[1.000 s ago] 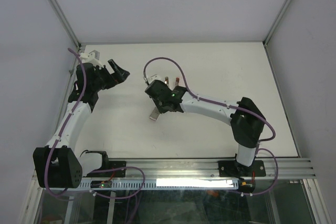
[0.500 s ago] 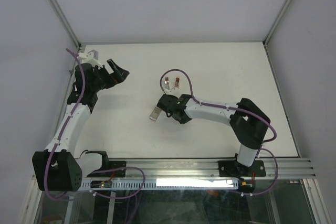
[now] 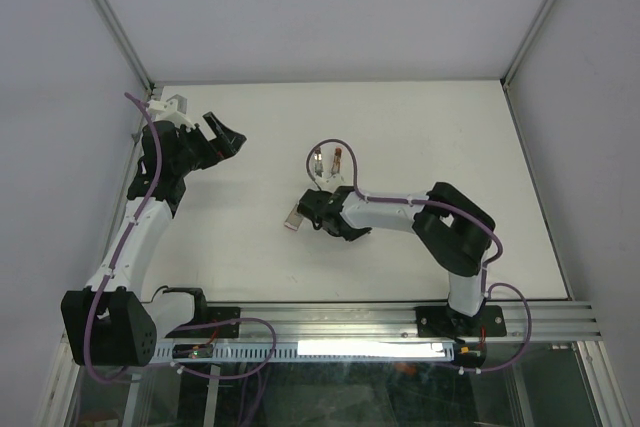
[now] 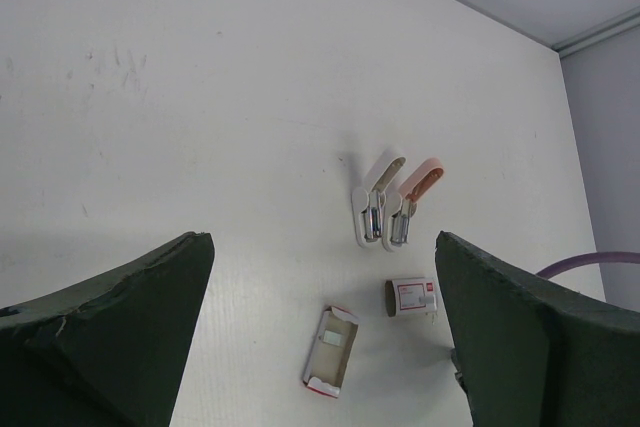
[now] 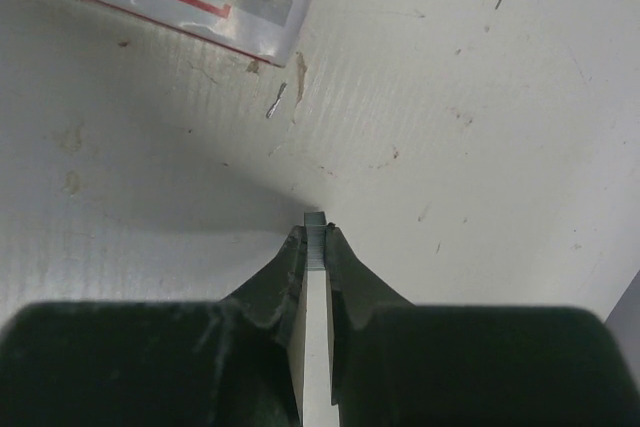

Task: Load the staples into the stapler

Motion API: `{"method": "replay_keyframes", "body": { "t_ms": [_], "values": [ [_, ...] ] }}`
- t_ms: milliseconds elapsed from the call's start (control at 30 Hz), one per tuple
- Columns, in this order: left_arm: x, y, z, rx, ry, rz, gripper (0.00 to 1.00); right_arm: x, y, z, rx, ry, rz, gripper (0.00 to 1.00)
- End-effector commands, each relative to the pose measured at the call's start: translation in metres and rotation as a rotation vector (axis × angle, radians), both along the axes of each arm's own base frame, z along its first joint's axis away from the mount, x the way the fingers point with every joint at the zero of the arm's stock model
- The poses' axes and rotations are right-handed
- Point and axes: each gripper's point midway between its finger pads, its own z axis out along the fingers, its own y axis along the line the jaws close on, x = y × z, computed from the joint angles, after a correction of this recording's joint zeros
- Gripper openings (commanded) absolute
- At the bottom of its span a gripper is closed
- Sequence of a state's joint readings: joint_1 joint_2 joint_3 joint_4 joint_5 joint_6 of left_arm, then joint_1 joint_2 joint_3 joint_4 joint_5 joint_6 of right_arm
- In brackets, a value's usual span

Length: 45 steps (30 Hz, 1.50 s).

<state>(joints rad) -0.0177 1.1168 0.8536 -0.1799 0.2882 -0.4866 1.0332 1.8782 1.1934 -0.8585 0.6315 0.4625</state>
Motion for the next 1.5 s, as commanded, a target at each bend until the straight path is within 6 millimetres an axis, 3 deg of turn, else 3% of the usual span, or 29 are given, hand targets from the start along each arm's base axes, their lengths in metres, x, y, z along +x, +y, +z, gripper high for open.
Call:
{"method": "replay_keyframes", "body": {
  "t_ms": [0,167,433,1000,1233,1333,1467],
  "values": [
    [0.002,0.004,0.022,-0.005,-0.076,0.015,0.97,0.007,-0.005,0.003,-0.023,-0.085,-0.045,0.08],
    [0.002,0.004,0.021,-0.006,-0.074,0.013,0.97,0.002,-0.003,-0.003,-0.047,-0.086,-0.042,0.11],
    [0.002,0.002,0.020,-0.011,-0.070,0.009,0.97,-0.009,0.011,-0.009,-0.006,-0.051,-0.042,0.30],
    [0.001,0.001,0.020,-0.015,-0.069,0.004,0.97,-0.011,0.042,0.012,0.182,-0.042,-0.018,0.29],
    [0.001,0.001,0.018,-0.015,-0.065,0.002,0.97,-0.006,0.057,0.049,0.417,-0.060,-0.004,0.30],
    [0.001,0.001,0.018,-0.014,-0.065,0.004,0.97,-0.004,0.056,0.056,0.547,-0.038,-0.027,0.31],
    [0.001,0.002,0.018,-0.012,-0.067,0.006,0.97,-0.003,0.046,0.052,0.761,0.023,-0.099,0.33]
  ]
}}
